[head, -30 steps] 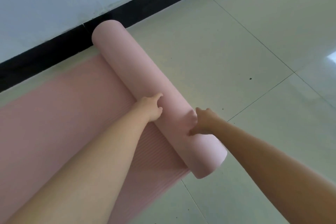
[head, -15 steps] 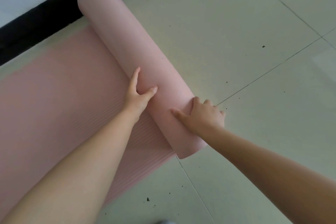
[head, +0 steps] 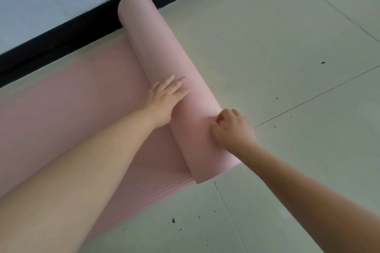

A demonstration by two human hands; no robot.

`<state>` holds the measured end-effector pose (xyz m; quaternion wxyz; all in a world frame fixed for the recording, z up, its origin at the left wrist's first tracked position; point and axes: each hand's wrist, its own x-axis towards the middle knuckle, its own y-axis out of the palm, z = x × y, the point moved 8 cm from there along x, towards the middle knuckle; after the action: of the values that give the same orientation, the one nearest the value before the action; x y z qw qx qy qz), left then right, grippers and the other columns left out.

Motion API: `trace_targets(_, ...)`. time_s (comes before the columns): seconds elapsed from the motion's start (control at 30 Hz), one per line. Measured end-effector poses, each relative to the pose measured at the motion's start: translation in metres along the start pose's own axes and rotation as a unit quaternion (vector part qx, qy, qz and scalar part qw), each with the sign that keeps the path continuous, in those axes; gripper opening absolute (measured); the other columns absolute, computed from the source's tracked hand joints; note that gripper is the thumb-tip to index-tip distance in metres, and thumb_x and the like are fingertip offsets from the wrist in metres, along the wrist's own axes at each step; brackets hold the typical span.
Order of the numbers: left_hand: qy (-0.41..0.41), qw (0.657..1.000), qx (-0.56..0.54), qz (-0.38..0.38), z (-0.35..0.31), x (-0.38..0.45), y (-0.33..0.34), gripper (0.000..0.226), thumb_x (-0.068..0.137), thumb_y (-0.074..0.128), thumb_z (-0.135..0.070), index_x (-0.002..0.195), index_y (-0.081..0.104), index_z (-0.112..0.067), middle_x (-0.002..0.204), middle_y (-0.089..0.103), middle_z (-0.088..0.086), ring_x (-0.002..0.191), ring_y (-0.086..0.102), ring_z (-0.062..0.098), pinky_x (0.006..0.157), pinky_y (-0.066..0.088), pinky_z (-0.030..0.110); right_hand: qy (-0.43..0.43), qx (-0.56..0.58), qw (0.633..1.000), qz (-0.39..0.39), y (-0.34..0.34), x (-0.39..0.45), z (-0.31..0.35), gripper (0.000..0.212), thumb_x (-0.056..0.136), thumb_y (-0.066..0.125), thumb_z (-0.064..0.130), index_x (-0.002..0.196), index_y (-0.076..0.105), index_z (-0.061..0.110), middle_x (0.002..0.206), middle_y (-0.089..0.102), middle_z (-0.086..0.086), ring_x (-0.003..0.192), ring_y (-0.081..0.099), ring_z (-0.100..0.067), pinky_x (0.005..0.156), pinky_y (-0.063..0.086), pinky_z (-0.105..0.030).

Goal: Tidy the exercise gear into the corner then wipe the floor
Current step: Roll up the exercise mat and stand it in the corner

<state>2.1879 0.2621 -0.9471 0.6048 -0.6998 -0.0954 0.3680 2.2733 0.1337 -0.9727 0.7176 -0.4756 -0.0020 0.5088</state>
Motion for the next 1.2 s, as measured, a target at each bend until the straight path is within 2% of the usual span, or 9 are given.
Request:
trace_targets(0.17, -0.022, 0.995, 0.073, 0.059, 0.005, -0.029, 0.007, 0.064, 0.087, 0.036, 0.009, 0.146, 0.025, -0.012, 0.161, -0.005, -0.005, 0.15, -0.004, 0.014, 0.121, 0.005, 0.033, -0.011, 0.092, 0.996, 0.018, 0.004, -0.008, 0.015, 0.038, 0.093, 0.043, 0.01, 0.131, 0.046, 0.007, 0.129, 0.049, -0.011, 0.111, 0.052, -0.028, 0.076, 0.034, -0.023)
trace_targets(0.3, -0.082, 0.992, 0.055, 0.076, 0.026, -0.044, 0.003, 0.07, 0.087, 0.04, 0.005, 0.15, 0.018, -0.018, 0.159, 0.016, 0.001, 0.147, 0.018, 0.016, 0.119, 0.012, 0.035, 0.055, 0.062, 0.993, 0.082, 0.018, -0.012, 0.024, 0.039, 0.093, 0.04, 0.011, 0.13, 0.039, 0.001, 0.133, 0.041, -0.016, 0.095, 0.05, -0.032, 0.075, 0.037, -0.028)
trace_targets(0.4, -0.117, 0.986, 0.068, 0.096, 0.026, -0.055, 0.004, 0.076, 0.09, 0.036, 0.001, 0.152, 0.007, -0.033, 0.149, 0.03, 0.008, 0.14, 0.028, 0.025, 0.117, 0.019, 0.043, 0.081, 0.041, 0.987, 0.131, 0.034, -0.024, 0.032, 0.041, 0.093, 0.04, 0.017, 0.13, 0.04, 0.001, 0.133, 0.044, -0.016, 0.11, 0.054, -0.031, 0.088, 0.044, -0.034)
trace_targets(0.53, -0.166, 0.98, 0.044, 0.105, 0.031, -0.07, -0.001, 0.072, 0.092, 0.03, 0.005, 0.149, 0.017, -0.037, 0.154, 0.019, 0.01, 0.147, 0.008, 0.025, 0.117, 0.007, 0.054, 0.033, -0.018, 0.987, 0.153, 0.041, -0.032, 0.048, 0.034, 0.093, 0.039, 0.016, 0.12, 0.053, 0.0, 0.128, 0.051, -0.017, 0.108, 0.053, -0.031, 0.086, 0.043, -0.032)
trace_targets(0.7, -0.091, 0.991, 0.059, 0.074, 0.038, -0.07, -0.012, 0.061, 0.09, 0.03, 0.009, 0.141, 0.038, -0.023, 0.161, 0.0, -0.004, 0.149, -0.009, 0.018, 0.12, 0.003, 0.049, -0.009, -0.111, 0.988, 0.109, 0.036, -0.028, 0.064, 0.034, 0.09, 0.039, 0.016, 0.118, 0.057, 0.01, 0.128, 0.042, -0.011, 0.123, 0.035, -0.028, 0.095, 0.037, -0.033)
trace_targets(0.87, -0.066, 0.995, 0.062, 0.047, 0.067, -0.075, -0.002, 0.064, 0.088, 0.032, 0.009, 0.146, 0.028, -0.018, 0.156, 0.025, 0.001, 0.148, 0.012, 0.016, 0.121, 0.005, 0.04, -0.016, -0.033, 0.993, 0.113, 0.057, -0.031, 0.086, 0.03, 0.091, 0.041, 0.012, 0.117, 0.053, 0.002, 0.094, 0.048, -0.007, 0.084, 0.045, -0.024, 0.053, 0.033, -0.023)
trace_targets(1.0, -0.057, 0.996, 0.064, 0.014, 0.097, -0.084, 0.004, 0.073, 0.09, 0.031, 0.004, 0.151, 0.013, -0.034, 0.14, 0.043, 0.01, 0.138, 0.03, 0.025, 0.12, 0.01, 0.038, 0.009, 0.023, 0.998, 0.062, 0.07, -0.035, 0.103, 0.04, 0.091, 0.043, 0.011, 0.131, 0.043, 0.004, 0.114, 0.058, -0.015, 0.105, 0.056, -0.031, 0.077, 0.044, -0.029)
trace_targets(1.1, -0.044, 0.997, 0.063, 0.001, 0.117, -0.1, 0.016, 0.068, 0.092, 0.03, 0.002, 0.148, 0.022, -0.036, 0.14, 0.042, 0.013, 0.138, 0.028, 0.029, 0.119, 0.013, 0.04, 0.049, 0.012, 0.997, 0.06, 0.091, -0.04, 0.113, 0.025, 0.087, 0.043, 0.006, 0.105, 0.06, -0.001, 0.099, 0.063, -0.019, 0.092, 0.061, -0.031, 0.078, 0.05, -0.032)
trace_targets(1.2, -0.009, 0.997, 0.064, -0.041, 0.135, -0.116, 0.025, 0.06, 0.091, 0.034, 0.001, 0.143, 0.038, -0.03, 0.138, 0.038, 0.013, 0.136, 0.025, 0.029, 0.114, 0.023, 0.041, 0.051, -0.084, 0.995, 0.01, 0.101, -0.045, 0.127, 0.032, 0.089, 0.046, 0.016, 0.115, 0.064, 0.01, 0.114, 0.062, -0.011, 0.109, 0.055, -0.03, 0.095, 0.047, -0.036)
